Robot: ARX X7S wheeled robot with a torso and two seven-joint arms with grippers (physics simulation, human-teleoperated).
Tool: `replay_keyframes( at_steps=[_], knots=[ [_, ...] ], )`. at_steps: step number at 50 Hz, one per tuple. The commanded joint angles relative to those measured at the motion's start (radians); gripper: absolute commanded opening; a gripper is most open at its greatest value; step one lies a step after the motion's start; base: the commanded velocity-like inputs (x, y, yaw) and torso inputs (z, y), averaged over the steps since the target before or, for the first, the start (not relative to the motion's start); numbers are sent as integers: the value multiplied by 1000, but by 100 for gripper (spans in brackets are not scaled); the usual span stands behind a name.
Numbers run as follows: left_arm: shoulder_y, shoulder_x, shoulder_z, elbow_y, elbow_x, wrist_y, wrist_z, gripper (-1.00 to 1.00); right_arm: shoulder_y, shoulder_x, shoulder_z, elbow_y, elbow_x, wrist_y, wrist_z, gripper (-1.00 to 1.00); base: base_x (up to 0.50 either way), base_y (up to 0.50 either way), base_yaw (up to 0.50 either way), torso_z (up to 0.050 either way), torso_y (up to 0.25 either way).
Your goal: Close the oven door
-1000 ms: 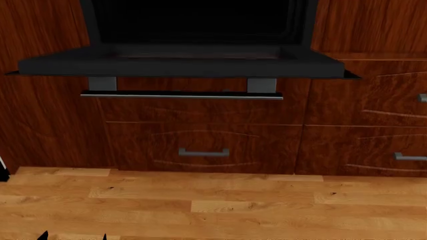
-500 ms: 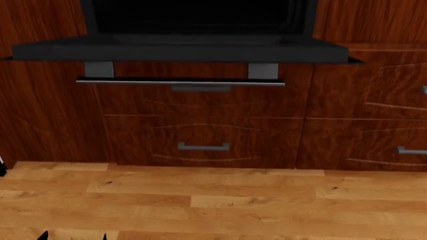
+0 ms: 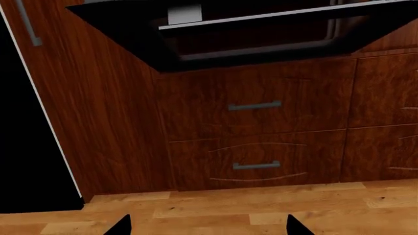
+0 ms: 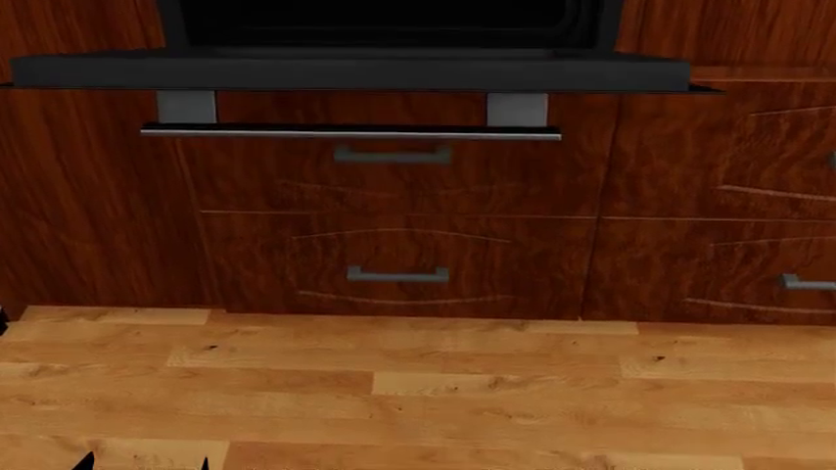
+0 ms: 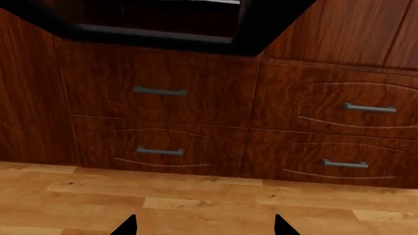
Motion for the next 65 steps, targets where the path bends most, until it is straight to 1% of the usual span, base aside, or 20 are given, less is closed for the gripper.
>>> replay_keyframes(
  at_steps=[1,65],
  knots=[
    [-1,-3,4,0,-4,1,-4,100,1,3,-5,0,4,-1,4,100,0,0,0,-43,0],
    [-8,-16,27,-8,-23,5,-20,100,9,18,-33,14,18,-11,27,100,0,0,0,-43,0]
  ],
)
